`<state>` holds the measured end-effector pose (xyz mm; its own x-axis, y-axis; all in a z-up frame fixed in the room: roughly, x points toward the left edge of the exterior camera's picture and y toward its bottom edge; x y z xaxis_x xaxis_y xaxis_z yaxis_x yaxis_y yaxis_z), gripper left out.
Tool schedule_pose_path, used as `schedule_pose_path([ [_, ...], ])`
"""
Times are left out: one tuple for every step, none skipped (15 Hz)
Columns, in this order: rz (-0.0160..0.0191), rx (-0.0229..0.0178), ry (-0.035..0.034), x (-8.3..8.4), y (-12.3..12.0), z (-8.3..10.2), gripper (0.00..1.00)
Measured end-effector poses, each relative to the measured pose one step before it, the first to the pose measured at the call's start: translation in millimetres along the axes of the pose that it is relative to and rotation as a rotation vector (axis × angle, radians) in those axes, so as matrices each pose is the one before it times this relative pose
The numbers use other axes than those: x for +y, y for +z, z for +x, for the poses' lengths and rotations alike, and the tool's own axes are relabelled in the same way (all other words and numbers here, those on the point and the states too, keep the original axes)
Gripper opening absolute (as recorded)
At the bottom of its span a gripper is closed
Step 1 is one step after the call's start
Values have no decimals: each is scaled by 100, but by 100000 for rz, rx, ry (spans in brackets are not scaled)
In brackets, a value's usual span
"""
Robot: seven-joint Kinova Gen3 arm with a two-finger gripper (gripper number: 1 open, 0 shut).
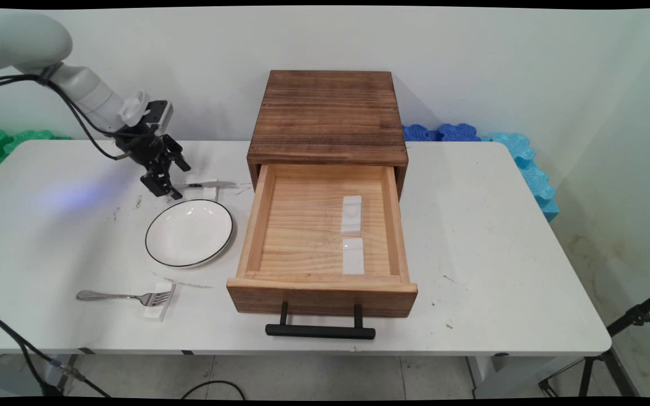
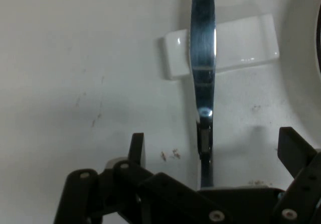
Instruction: Pick up the knife from the left of the white plate
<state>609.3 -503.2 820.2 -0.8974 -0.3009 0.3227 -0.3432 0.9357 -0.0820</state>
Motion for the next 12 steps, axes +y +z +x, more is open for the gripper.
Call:
schedule_pose_path([
  [-160, -31, 145, -48, 129, 18, 100],
  [-128, -34, 130, -62, 125, 36, 100],
  [-147, -8, 168, -73, 147, 58, 100],
  [-93, 10, 154, -73, 127, 62, 100],
  [-56, 11, 73, -58, 106, 41, 100],
  [-94, 3, 74, -62, 123, 56, 100],
  [-94, 1, 12, -33, 106, 29, 100],
  [-47, -12, 15, -64, 95, 37, 100],
  [-64, -2, 14, -58, 84, 37, 100],
  [-57, -10, -17, -65, 91, 29, 100],
  [-27, -3, -2, -53, 64, 31, 100],
  [-11, 11, -33, -22, 36, 2, 100],
])
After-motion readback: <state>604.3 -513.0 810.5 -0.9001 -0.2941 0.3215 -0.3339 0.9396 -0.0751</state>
